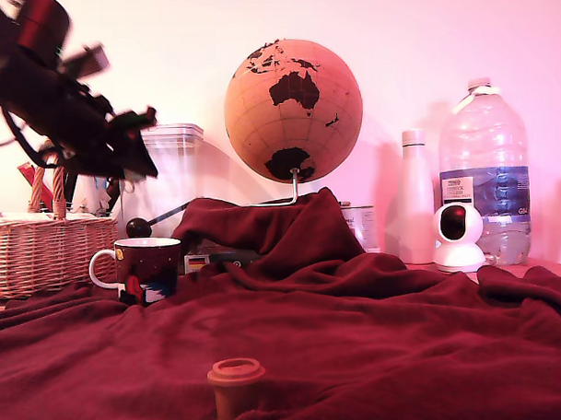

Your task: Pick up the coffee capsules on the table and drop them inside the coffee cup

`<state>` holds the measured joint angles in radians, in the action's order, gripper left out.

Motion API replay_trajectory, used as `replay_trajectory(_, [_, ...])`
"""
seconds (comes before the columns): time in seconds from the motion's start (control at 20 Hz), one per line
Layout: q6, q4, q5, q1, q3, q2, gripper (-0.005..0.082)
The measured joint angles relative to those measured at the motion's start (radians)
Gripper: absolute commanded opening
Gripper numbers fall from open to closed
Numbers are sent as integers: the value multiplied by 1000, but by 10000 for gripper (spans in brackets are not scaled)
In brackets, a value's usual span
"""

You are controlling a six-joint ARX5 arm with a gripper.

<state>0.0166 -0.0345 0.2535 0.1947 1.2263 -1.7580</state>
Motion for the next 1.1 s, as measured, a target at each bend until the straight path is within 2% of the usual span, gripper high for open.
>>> replay_trajectory(0.5, [-34, 410, -2, -1, 332, -187, 218])
replay_trajectory(0.6, [-47, 487, -20, -1, 381, -231, 218])
replay_trajectory(0.85, [-70, 568, -60, -1, 433, -280, 218])
replay_trajectory(1.1, [-73, 574, -62, -1, 433, -280, 218])
